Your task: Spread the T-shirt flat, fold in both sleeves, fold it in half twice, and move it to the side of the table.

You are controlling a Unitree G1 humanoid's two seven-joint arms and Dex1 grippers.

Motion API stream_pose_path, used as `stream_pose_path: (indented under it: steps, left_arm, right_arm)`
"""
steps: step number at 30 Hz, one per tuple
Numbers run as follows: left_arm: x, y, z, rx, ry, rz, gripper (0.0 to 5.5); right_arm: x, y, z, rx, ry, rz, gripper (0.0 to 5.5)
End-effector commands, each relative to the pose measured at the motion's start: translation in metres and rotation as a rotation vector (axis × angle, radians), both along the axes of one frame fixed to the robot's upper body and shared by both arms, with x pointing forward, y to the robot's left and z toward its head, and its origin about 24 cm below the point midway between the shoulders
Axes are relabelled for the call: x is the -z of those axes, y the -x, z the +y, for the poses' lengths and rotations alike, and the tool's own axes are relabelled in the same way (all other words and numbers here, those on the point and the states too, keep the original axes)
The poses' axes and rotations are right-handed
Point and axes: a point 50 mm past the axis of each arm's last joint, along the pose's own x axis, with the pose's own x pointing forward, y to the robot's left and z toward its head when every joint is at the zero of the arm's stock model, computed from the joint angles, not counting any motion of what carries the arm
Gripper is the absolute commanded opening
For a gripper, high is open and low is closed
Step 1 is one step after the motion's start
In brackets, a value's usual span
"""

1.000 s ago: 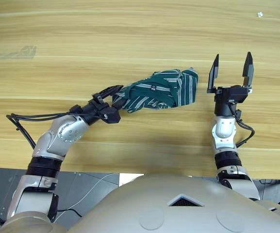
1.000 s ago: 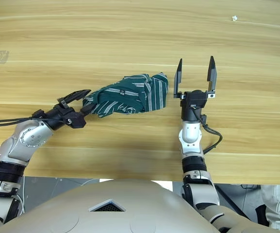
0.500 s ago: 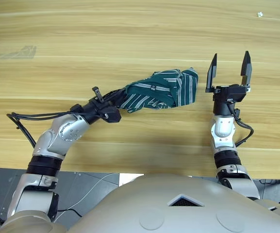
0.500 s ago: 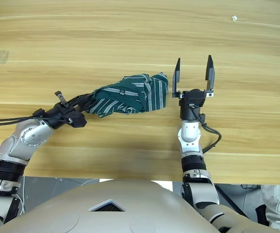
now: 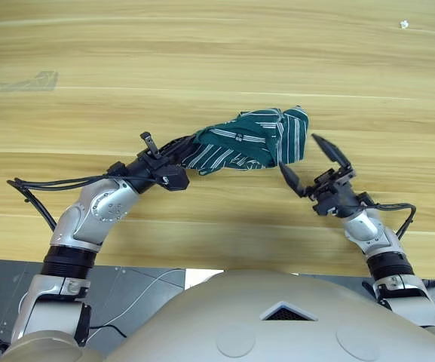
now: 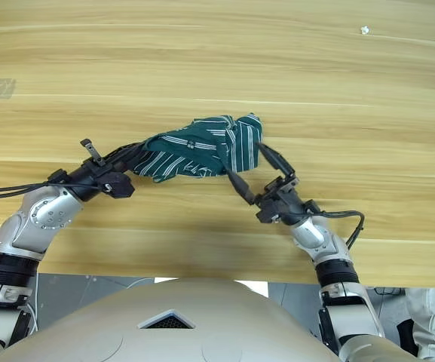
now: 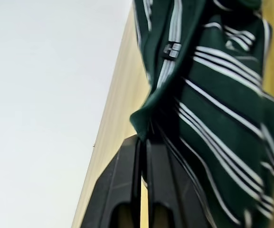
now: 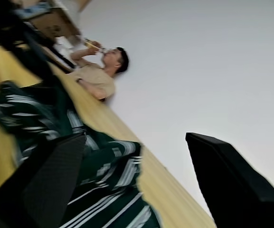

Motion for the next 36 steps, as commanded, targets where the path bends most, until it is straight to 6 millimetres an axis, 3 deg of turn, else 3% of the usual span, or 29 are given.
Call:
stream_pose_path:
  steps: [1,6,13,36]
  left_arm:
    - [-0.022,0.003,-0.01,0.009,0.193,0.037,0.01]
    - [-0.04,0.007,-0.014,0.02,0.335,0.092,0.01]
    - [-0.05,0.007,-0.013,0.019,0.396,0.118,0.01]
    - [-0.051,0.012,-0.02,0.062,0.352,0.115,0.01]
  right_arm:
    - [0.013,0.01,0.003,-0.025,0.046,0.049,3.91]
    - [0.016,0.01,0.008,-0.035,0.049,0.046,3.91]
    - [0.012,0.003,0.009,-0.005,0.03,0.011,3.91]
    - [0.008,-0.013,0.039,0.005,-0.076,-0.006,3.91]
